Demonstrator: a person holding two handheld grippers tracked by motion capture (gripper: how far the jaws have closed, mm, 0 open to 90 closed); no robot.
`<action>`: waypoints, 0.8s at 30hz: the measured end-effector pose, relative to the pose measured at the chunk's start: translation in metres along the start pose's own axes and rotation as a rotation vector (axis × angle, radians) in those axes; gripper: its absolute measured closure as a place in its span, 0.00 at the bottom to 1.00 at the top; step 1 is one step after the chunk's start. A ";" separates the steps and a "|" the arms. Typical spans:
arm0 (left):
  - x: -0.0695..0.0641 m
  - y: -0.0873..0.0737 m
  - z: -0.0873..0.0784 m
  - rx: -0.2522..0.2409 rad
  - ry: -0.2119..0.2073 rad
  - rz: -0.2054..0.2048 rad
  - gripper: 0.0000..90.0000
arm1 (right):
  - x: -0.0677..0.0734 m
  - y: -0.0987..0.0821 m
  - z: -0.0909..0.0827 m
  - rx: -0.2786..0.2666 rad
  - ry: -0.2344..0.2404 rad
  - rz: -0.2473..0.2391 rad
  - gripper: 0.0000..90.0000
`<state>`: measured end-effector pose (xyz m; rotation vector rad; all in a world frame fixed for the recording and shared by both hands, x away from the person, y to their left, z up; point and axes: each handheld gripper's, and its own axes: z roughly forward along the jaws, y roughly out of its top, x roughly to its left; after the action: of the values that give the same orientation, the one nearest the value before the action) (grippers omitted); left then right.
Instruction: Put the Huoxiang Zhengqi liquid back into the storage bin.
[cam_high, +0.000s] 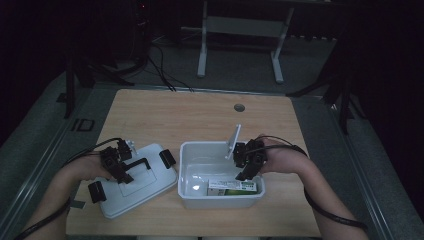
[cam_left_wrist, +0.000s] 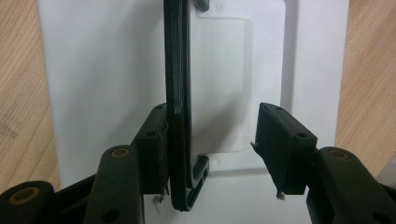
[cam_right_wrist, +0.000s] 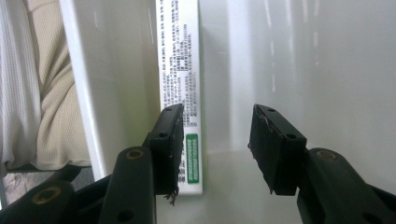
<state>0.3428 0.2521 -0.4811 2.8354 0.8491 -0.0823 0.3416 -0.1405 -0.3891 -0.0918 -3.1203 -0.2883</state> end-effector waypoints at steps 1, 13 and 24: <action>0.000 0.000 0.000 0.000 0.002 0.000 0.55 | 0.000 -0.002 -0.004 -0.002 -0.005 0.002 0.60; -0.002 0.003 0.003 0.018 -0.011 0.014 0.72 | -0.003 -0.037 -0.034 -0.050 -0.051 0.064 0.58; -0.002 0.007 0.005 0.011 -0.021 0.021 0.78 | -0.013 -0.076 -0.027 -0.044 -0.063 0.129 0.51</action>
<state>0.3448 0.2443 -0.4843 2.8476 0.8169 -0.1144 0.3505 -0.2204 -0.3765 -0.3063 -3.1516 -0.3578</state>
